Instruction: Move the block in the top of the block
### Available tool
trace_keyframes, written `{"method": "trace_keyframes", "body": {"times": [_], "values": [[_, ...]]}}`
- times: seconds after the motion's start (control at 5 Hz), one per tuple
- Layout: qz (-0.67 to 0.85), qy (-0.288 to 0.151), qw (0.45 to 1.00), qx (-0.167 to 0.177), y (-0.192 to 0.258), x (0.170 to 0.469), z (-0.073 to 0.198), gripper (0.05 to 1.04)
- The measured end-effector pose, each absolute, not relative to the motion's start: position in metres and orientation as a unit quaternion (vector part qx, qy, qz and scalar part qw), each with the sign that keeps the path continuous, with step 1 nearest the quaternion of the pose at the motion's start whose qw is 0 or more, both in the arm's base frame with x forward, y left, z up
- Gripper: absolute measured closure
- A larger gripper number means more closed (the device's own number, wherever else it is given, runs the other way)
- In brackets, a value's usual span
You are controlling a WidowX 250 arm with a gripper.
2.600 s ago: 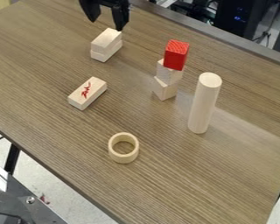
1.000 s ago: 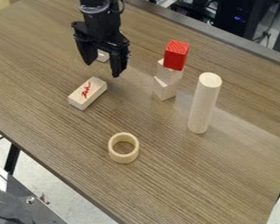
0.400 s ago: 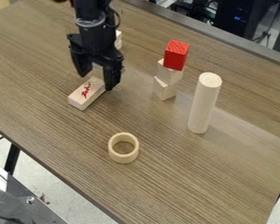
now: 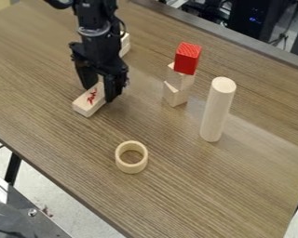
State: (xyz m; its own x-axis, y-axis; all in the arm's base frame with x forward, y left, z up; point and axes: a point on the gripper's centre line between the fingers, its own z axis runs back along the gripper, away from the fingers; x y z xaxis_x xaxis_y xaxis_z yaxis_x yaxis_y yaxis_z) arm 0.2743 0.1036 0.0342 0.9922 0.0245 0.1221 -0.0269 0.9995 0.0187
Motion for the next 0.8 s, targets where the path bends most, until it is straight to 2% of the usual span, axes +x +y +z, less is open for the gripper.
{"method": "trace_keyframes", "body": {"times": [0.2, 0.4, 0.8], "values": [[0.011, -0.06, 0.998, 0.009, 0.104, 0.275, 0.034, 0.607], [0.01, -0.056, 0.998, 0.007, 0.104, 0.277, 0.034, 0.608], [0.022, -0.092, 0.995, -0.017, 0.104, 0.303, 0.057, 0.608]]}}
